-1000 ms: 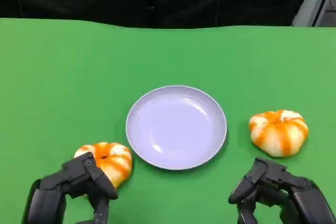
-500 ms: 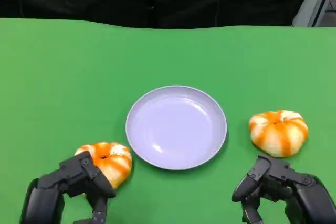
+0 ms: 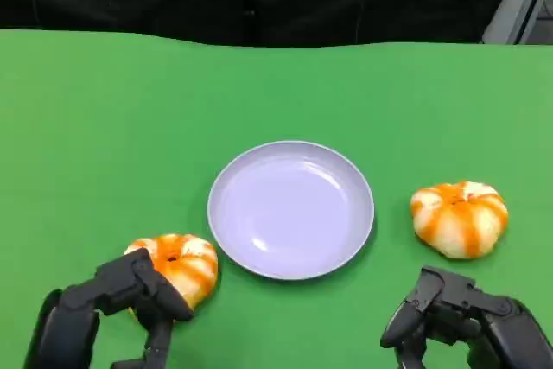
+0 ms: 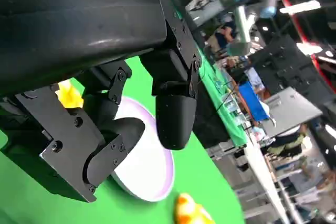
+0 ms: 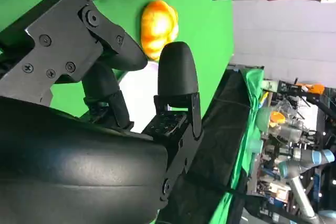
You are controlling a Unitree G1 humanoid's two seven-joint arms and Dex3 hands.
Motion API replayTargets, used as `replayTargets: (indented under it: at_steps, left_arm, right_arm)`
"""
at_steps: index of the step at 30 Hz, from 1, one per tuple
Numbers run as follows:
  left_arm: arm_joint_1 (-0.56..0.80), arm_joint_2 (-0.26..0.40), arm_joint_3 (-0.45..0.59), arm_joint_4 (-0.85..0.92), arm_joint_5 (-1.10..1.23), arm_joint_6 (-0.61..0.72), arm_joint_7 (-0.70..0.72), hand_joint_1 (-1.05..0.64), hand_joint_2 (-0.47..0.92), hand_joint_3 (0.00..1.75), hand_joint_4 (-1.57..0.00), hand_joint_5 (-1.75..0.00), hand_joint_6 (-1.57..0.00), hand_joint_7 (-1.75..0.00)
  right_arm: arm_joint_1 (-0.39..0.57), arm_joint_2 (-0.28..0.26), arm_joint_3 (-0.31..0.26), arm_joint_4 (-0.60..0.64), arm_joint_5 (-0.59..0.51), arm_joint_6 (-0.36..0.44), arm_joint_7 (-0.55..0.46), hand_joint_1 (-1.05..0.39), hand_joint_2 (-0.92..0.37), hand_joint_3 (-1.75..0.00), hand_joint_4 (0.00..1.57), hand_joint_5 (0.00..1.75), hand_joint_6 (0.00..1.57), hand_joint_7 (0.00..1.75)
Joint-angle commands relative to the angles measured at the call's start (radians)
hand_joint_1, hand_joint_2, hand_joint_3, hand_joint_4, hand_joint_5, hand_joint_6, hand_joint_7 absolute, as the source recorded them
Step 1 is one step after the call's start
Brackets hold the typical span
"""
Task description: Grasp the bread from the table and place it into the plate.
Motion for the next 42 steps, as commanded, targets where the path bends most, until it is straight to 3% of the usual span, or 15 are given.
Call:
replayTargets:
  at_steps: [1, 2, 5, 10, 13, 22, 37, 42]
  left_arm:
    - [0.005, 0.052, 0.032, -0.100, 0.218, 0.111, 0.028, -0.19, 0.70, 0.44, -0.54, -1.06, -0.73, -0.37]
    - [0.005, 0.057, 0.034, -0.117, 0.259, 0.130, 0.032, -0.25, 0.78, 0.23, -0.47, -0.96, -0.69, -0.21]
    - [0.006, 0.072, 0.032, -0.200, 0.430, 0.243, 0.023, -0.42, 0.88, 0.05, -0.40, -0.72, -0.60, -0.05]
    - [-0.014, 0.089, -0.002, -0.264, 0.581, 0.362, -0.014, -0.48, 0.89, 0.00, -0.40, -0.55, -0.55, 0.00]
    - [-0.059, 0.118, -0.052, -0.293, 0.742, 0.467, -0.103, -0.50, 0.90, 0.00, -0.32, -0.45, -0.37, 0.00]
    - [-0.191, 0.127, -0.196, -0.247, 1.012, 0.682, -0.305, -0.60, 0.92, 0.01, -0.27, -0.43, -0.31, 0.00]
    - [-0.362, 0.159, -0.337, -0.001, 1.079, 0.821, -0.362, -0.60, 0.92, 0.04, -0.30, -0.41, -0.33, -0.01]
    - [-0.400, 0.162, -0.374, 0.087, 1.075, 0.846, -0.317, -0.62, 0.92, 0.07, -0.36, -0.37, -0.37, -0.01]
  right_arm:
    - [-0.001, -0.005, 0.000, -0.013, -0.016, -0.021, -0.010, -0.05, -0.37, -1.30, 0.75, 1.68, 0.75, 1.43]
    - [-0.003, -0.003, 0.000, -0.012, -0.020, -0.023, -0.013, -0.06, -0.36, -1.30, 0.75, 1.68, 0.75, 1.43]
    - [-0.009, -0.003, 0.001, -0.010, -0.032, -0.021, -0.017, -0.07, -0.35, -1.31, 0.76, 1.68, 0.76, 1.43]
    - [-0.015, -0.001, 0.003, -0.006, -0.037, -0.022, -0.021, -0.07, -0.34, -1.33, 0.77, 1.68, 0.77, 1.43]
    - [-0.017, 0.002, 0.006, -0.005, -0.031, -0.020, -0.020, -0.06, -0.33, -1.34, 0.77, 1.68, 0.77, 1.43]
    - [-0.017, 0.004, 0.013, -0.007, -0.039, -0.020, -0.025, -0.06, -0.34, -1.33, 0.77, 1.68, 0.76, 1.43]
    - [-0.016, 0.003, 0.017, -0.013, -0.023, -0.013, -0.023, -0.02, -0.33, -1.35, 0.76, 1.69, 0.76, 1.44]
    - [-0.013, 0.003, 0.019, -0.020, -0.016, 0.002, -0.021, -0.03, -0.35, -1.33, 0.75, 1.70, 0.75, 1.44]
